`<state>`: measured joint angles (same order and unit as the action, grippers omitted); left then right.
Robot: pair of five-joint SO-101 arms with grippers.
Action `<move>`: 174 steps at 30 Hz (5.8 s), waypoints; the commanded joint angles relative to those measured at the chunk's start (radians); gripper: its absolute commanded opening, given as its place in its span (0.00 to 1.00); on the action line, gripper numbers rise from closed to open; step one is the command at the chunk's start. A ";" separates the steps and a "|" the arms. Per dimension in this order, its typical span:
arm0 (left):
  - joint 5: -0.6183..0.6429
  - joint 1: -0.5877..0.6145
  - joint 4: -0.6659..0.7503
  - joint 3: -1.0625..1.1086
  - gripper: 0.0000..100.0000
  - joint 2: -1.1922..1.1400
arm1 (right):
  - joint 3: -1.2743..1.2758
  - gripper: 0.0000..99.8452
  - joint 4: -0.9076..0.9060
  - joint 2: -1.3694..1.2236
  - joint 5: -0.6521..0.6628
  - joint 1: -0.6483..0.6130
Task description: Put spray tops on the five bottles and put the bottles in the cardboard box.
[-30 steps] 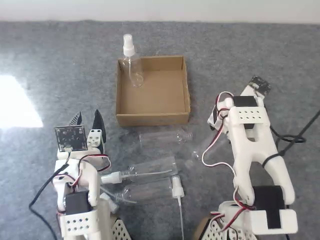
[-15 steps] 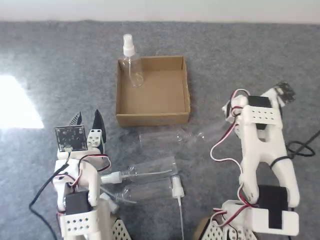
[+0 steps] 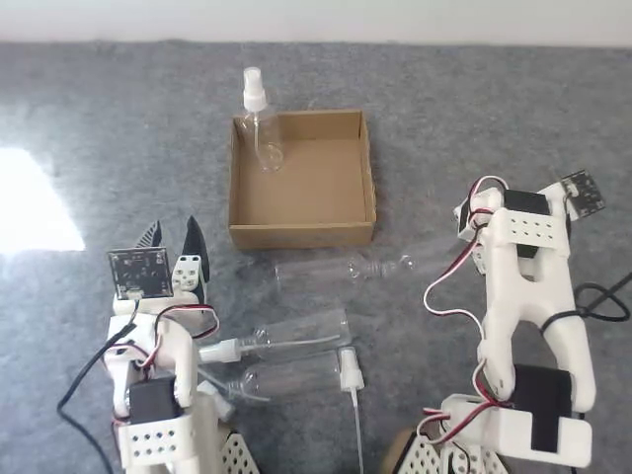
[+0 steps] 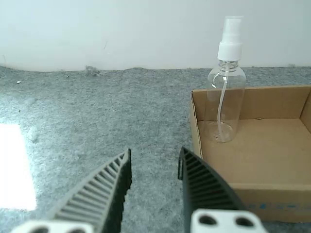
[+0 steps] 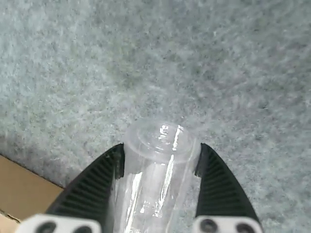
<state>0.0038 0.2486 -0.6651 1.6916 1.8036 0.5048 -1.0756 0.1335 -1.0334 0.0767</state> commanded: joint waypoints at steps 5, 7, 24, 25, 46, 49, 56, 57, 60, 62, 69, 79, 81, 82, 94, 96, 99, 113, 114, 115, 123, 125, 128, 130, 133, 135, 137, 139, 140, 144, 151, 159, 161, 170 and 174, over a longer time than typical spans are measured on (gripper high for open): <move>-0.008 0.005 -0.003 -0.007 0.15 0.011 | -0.049 0.23 -0.028 0.002 -0.017 0.004; -0.008 0.005 -0.003 -0.007 0.15 0.011 | -0.038 0.24 -0.024 0.002 -0.034 0.004; -0.008 0.005 -0.003 -0.007 0.15 0.011 | -0.075 0.24 -0.111 0.013 -0.043 0.001; -0.008 0.005 -0.003 -0.007 0.15 0.011 | -0.097 0.24 -0.148 0.013 -0.044 0.001; -0.008 0.005 -0.003 -0.007 0.15 0.011 | -0.311 0.24 -0.484 0.015 0.285 -0.097; -0.008 0.005 -0.003 -0.007 0.15 0.011 | -0.311 0.24 -0.490 0.015 0.420 -0.097; -0.008 0.005 -0.003 -0.007 0.15 0.011 | -0.311 0.24 -0.493 0.015 0.514 -0.099; -0.008 0.005 -0.003 -0.007 0.15 0.011 | -0.311 0.24 -0.493 0.015 0.523 -0.102; -0.008 0.005 -0.003 -0.007 0.15 0.011 | -0.311 0.24 -0.495 0.015 0.552 -0.142; -0.008 0.005 -0.003 -0.007 0.15 0.011 | -0.311 0.24 -0.490 0.015 0.562 -0.174; -0.008 0.020 -0.003 -0.007 0.15 0.012 | -0.330 0.24 -0.489 0.015 0.692 -0.228; -0.008 0.031 -0.002 -0.007 0.15 0.012 | -0.333 0.24 -0.483 0.013 1.089 -0.220; -0.008 0.031 -0.002 -0.007 0.15 0.012 | -0.333 0.24 -0.483 0.013 1.158 -0.225; -0.008 0.031 -0.002 -0.007 0.15 0.012 | -0.333 0.24 -0.483 0.013 1.181 -0.226; -0.008 0.031 -0.002 -0.007 0.15 0.012 | -0.331 0.24 -0.441 0.004 1.599 -0.222; -0.008 0.031 -0.002 -0.007 0.15 0.012 | -0.327 0.24 -0.446 0.002 1.689 -0.223; -0.008 0.031 -0.002 -0.007 0.15 0.012 | -0.327 0.24 -0.446 0.002 1.778 -0.228; -0.008 0.029 -0.002 -0.007 0.15 0.011 | -0.209 0.37 -0.364 0.001 2.039 -0.228; -0.008 0.029 -0.002 -0.007 0.15 0.011 | -0.198 0.37 -0.364 0.001 2.062 -0.228; -0.008 0.028 -0.002 -0.007 0.15 0.011 | -0.184 0.37 -0.363 0.001 2.088 -0.228; -0.008 0.028 -0.002 -0.007 0.15 0.011 | -0.114 0.30 -0.361 0.001 2.246 -0.251; -0.008 0.028 -0.002 -0.007 0.15 0.011 | -0.114 0.30 -0.361 0.001 2.254 -0.254; -0.008 0.028 -0.002 -0.007 0.15 0.011 | -0.110 0.30 -0.346 0.001 2.263 -0.254; -0.008 0.028 -0.002 -0.007 0.15 0.011 | -0.103 0.30 -0.314 -0.010 2.266 -0.252; -0.008 0.028 -0.002 -0.007 0.15 0.011 | -0.103 0.30 -0.277 -0.070 2.266 -0.252; -0.008 0.028 -0.002 -0.007 0.15 0.011 | -0.106 0.30 -0.251 -0.119 2.266 -0.252; -0.008 0.028 -0.002 -0.007 0.15 0.011 | -0.106 0.30 -0.220 -0.157 2.266 -0.251; -0.008 0.026 -0.002 -0.007 0.15 0.011 | -0.112 0.30 -0.203 -0.188 2.266 -0.249; -0.008 0.026 -0.002 -0.007 0.15 0.011 | -0.121 0.30 -0.203 -0.200 2.266 -0.248; -0.008 0.026 -0.002 -0.007 0.15 0.011 | -0.150 0.30 -0.205 -0.228 2.266 -0.248; -0.008 0.025 -0.002 -0.007 0.15 0.011 | -0.170 0.30 -0.196 -0.239 2.220 -0.239; -0.008 0.026 -0.002 -0.007 0.15 0.011 | -0.166 0.30 -0.205 -0.239 2.176 -0.229; -0.008 0.026 -0.002 -0.007 0.15 0.011 | -0.166 0.26 -0.197 -0.239 2.128 -0.229; -0.008 0.028 -0.002 -0.007 0.15 0.011 | -0.164 0.18 -0.202 -0.239 2.088 -0.208; -0.008 0.028 -0.002 -0.007 0.15 0.011 | -0.181 0.18 -0.196 -0.239 2.004 -0.176</move>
<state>0.0038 0.2762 -0.6651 1.6916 1.8036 0.3943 -1.2797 -0.1089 1.0257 -0.1304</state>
